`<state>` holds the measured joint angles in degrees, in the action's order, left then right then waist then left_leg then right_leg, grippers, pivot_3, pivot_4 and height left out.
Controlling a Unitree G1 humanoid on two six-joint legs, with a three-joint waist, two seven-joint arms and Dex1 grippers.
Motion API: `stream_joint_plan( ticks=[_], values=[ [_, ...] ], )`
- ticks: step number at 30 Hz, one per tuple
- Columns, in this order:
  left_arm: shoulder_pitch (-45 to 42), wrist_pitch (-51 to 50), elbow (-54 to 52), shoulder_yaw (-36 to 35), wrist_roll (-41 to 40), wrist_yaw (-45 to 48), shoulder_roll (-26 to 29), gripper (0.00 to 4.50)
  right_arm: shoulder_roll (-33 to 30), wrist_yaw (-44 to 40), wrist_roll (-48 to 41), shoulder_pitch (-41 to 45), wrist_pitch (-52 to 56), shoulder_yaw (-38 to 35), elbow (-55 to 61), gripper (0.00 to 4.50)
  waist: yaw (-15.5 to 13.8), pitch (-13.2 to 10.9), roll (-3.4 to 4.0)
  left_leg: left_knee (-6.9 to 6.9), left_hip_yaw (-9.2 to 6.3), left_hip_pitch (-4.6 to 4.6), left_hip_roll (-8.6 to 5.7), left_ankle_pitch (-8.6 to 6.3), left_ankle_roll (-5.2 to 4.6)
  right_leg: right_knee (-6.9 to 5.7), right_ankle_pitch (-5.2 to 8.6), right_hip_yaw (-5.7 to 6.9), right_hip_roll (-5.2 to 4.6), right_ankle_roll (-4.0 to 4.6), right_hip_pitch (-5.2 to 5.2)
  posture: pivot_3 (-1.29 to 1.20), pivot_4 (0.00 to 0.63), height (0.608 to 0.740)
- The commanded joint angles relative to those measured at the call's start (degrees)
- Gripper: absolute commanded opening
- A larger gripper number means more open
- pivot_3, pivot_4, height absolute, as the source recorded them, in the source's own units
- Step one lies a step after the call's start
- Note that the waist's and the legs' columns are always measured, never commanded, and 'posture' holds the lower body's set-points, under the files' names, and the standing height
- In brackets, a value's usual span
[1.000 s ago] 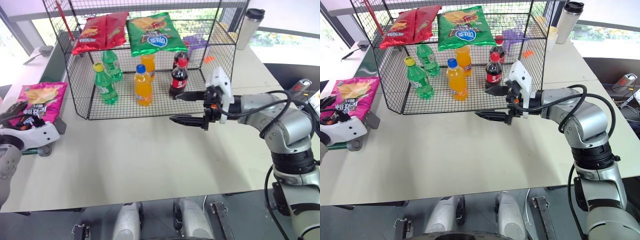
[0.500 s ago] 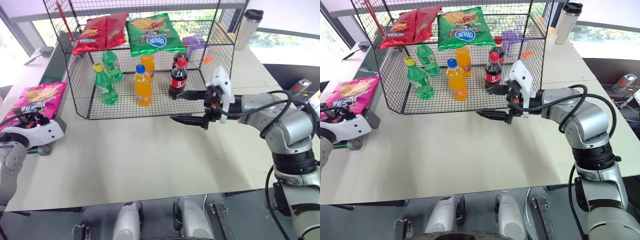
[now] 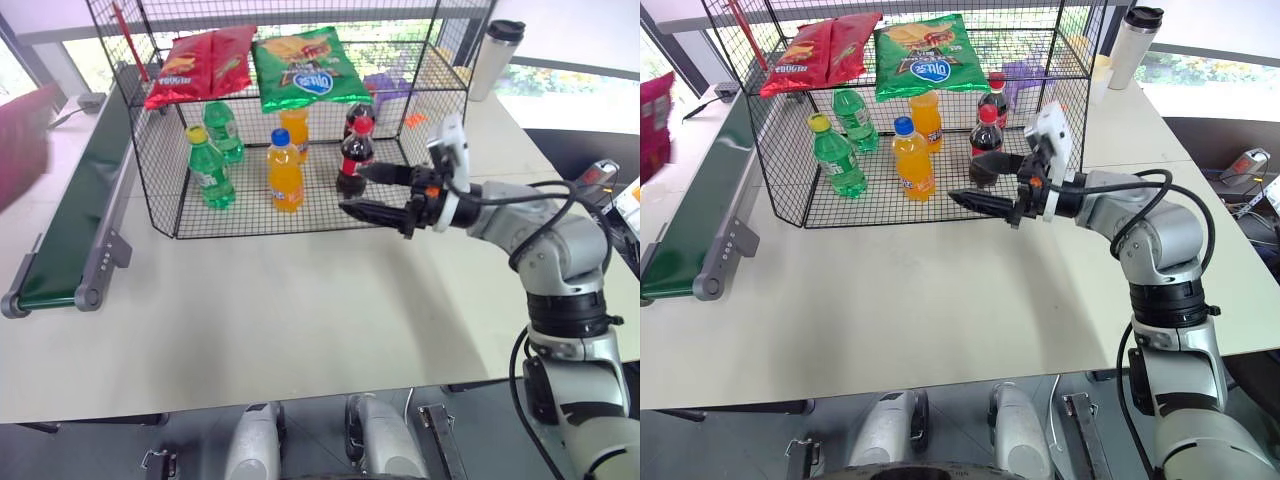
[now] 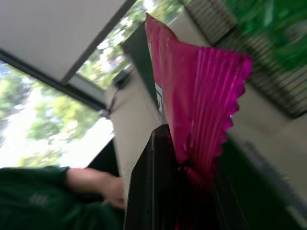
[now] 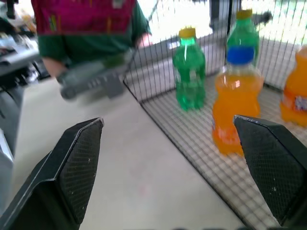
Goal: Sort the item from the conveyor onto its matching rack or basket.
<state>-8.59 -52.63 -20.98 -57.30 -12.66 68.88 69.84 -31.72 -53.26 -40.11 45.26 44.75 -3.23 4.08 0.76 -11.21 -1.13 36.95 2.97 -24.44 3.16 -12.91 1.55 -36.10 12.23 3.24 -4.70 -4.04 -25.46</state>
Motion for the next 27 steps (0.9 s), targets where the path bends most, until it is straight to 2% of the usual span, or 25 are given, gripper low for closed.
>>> stream_joint_plan(
  ticks=[1,4,11,18,23,27],
  values=[
    [-2.28,-10.14,-3.07,-5.93,-13.04,9.12,3.65,0.02,-0.46,-2.39,-3.64,2.73,0.32,-3.37,-0.86,4.5,-0.04,0.0,-0.01,0.01,-0.02,0.0,0.0,0.0,0.0,0.0,0.01,0.0,0.0,0.02,0.01,0.0,0.15,0.74],
    [-9.27,-15.63,-3.26,-4.98,-24.68,8.21,3.5,0.02,-2.51,-5.82,-5.24,2.91,1.7,-4.09,-1.99,4.5,-0.16,0.01,-0.02,0.02,-0.08,0.02,-0.01,0.0,0.0,0.0,0.12,0.0,0.01,0.18,0.06,0.0,0.15,0.74],
    [-15.99,-13.64,-0.07,4.72,-36.43,3.5,-0.15,0.02,-4.68,-12.37,-4.36,4.43,0.38,-2.98,-6.51,4.5,0.04,0.0,0.01,0.08,-0.13,0.05,-0.02,0.0,0.0,-0.09,0.0,0.0,0.07,-0.02,0.09,0.0,0.15,0.74],
    [-25.69,-2.98,5.32,20.48,-39.32,2.18,-1.37,0.02,-1.94,-17.2,-0.12,10.02,-5.47,-0.14,-15.67,4.5,-0.02,0.01,-0.01,0.1,-0.11,0.03,-0.02,0.0,-0.01,-0.08,0.0,-0.01,0.08,-0.02,0.08,0.0,0.15,0.74],
    [-32.0,1.43,7.67,28.47,-40.49,2.34,-2.82,0.02,0.46,-21.14,2.17,14.34,-9.52,1.16,-21.99,4.5,-0.03,0.0,-0.01,0.12,-0.09,-0.01,-0.03,0.01,0.0,-0.07,-0.01,-0.02,0.07,-0.04,0.07,0.0,0.15,0.74],
    [-36.32,3.72,8.89,33.02,-41.2,1.99,-5.25,0.02,2.52,-23.93,0.89,17.05,-8.65,1.41,-22.84,4.5,-0.1,0.0,0.0,0.13,-0.09,-0.01,-0.03,0.01,-0.01,-0.08,0.0,-0.02,0.07,-0.06,0.08,0.0,0.15,0.74]
  ],
)
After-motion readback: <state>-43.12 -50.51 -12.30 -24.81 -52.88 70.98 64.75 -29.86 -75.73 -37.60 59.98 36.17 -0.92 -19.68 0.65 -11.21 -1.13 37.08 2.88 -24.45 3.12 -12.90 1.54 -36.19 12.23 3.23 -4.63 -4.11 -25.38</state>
